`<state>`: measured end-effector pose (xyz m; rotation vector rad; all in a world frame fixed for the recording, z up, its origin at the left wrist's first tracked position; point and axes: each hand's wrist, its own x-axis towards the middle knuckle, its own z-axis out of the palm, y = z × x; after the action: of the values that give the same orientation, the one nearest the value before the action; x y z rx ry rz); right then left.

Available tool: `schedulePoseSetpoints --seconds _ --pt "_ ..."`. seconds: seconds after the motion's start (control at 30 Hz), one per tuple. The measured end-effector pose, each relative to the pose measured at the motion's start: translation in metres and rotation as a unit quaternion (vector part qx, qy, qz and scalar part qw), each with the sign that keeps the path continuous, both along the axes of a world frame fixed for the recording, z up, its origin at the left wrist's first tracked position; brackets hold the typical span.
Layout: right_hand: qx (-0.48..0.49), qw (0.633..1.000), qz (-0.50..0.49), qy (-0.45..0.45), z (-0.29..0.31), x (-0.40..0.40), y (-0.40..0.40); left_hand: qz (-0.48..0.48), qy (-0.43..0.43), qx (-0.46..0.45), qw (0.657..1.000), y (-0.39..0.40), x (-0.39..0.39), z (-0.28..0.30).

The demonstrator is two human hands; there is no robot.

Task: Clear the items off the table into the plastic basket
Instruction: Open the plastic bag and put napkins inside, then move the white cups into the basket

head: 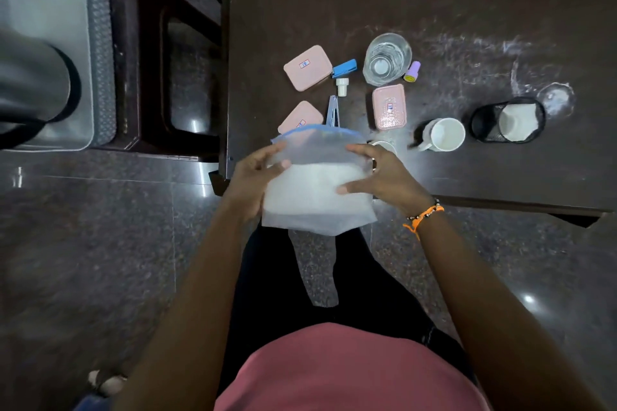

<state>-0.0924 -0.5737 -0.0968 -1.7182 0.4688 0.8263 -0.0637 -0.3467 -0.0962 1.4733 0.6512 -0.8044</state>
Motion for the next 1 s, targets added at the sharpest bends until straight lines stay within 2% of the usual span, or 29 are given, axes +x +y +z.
schedulePoseSetpoints --seconds 0.07,0.17,0.3,0.43,0.57,0.7,0.87,1.0 --pt "-0.050 0.998 0.028 -0.008 -0.006 0.000 0.005 -0.076 0.027 0.011 0.997 0.016 0.003 0.000" --pt "-0.091 0.995 0.034 -0.032 -0.013 -0.001 0.016 -0.236 -0.002 0.156 0.959 0.031 0.008 0.001" --pt "-0.080 0.995 0.049 0.021 -0.026 -0.003 0.029 -0.229 -0.027 0.260 0.938 0.038 0.012 -0.009" --pt "-0.101 0.992 -0.025 0.078 -0.059 -0.002 0.049 -0.231 0.010 0.373 0.899 0.032 0.011 -0.025" --pt "-0.162 0.979 -0.023 0.120 -0.097 0.014 0.063 -0.170 0.043 0.289 0.941 0.021 0.005 -0.043" --pt "-0.201 0.971 -0.072 0.110 -0.119 0.040 0.069 -0.206 0.027 0.227 0.952 0.007 -0.008 -0.047" --pt "-0.222 0.970 -0.045 0.086 -0.125 0.061 0.067 -0.205 0.045 0.182 0.961 -0.020 -0.013 -0.053" --pt "-0.233 0.971 -0.038 0.044 -0.107 0.061 0.050 -0.221 0.015 0.179 0.959 -0.049 -0.008 -0.050"
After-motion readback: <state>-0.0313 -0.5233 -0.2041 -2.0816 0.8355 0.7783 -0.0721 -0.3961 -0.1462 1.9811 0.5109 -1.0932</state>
